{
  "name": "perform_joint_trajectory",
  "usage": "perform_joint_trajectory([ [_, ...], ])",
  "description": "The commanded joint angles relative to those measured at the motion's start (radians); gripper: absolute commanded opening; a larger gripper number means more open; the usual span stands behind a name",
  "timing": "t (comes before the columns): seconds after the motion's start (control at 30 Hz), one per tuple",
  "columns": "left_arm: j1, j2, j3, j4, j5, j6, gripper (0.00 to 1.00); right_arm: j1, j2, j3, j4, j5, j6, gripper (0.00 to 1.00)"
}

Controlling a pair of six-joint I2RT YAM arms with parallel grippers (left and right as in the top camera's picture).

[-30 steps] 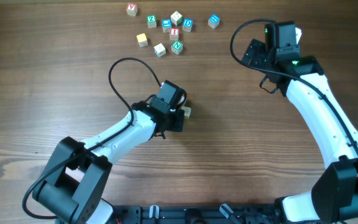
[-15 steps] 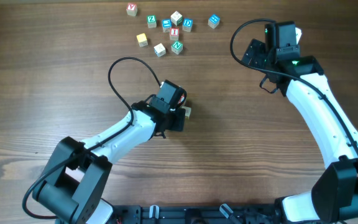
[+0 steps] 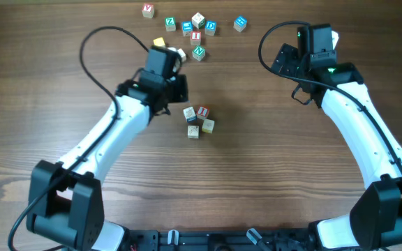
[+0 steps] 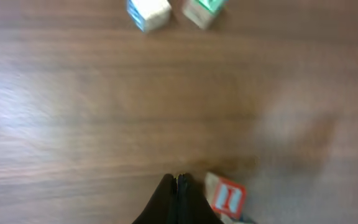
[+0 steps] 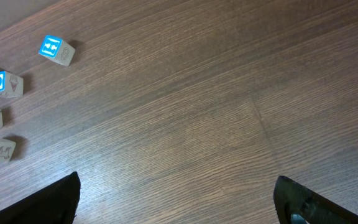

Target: Form a circle

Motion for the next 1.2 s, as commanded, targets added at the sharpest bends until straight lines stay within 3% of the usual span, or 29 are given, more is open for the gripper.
perform_joint_trajectory([
  [0.0,0.025,-0.013,0.015,-0.051,0.023,0.002,0.04,0.0,0.003,0.002,0.002,0.013,-0.012,1.0],
  [0.23,-0.03,0.082,0.014,-0.251,0.047,0.001,0.04,0.0,0.003,0.002,0.002,0.013,-0.012,1.0],
  [0.5,-0.117,0.209,0.008,-0.269,0.047,-0.003,0.04,0.0,0.003,0.002,0.002,0.013,-0.012,1.0],
  [1.17,-0.139,0.213,0.008,-0.27,0.07,-0.01,0.04,0.0,0.003,0.002,0.002,0.013,-0.012,1.0],
])
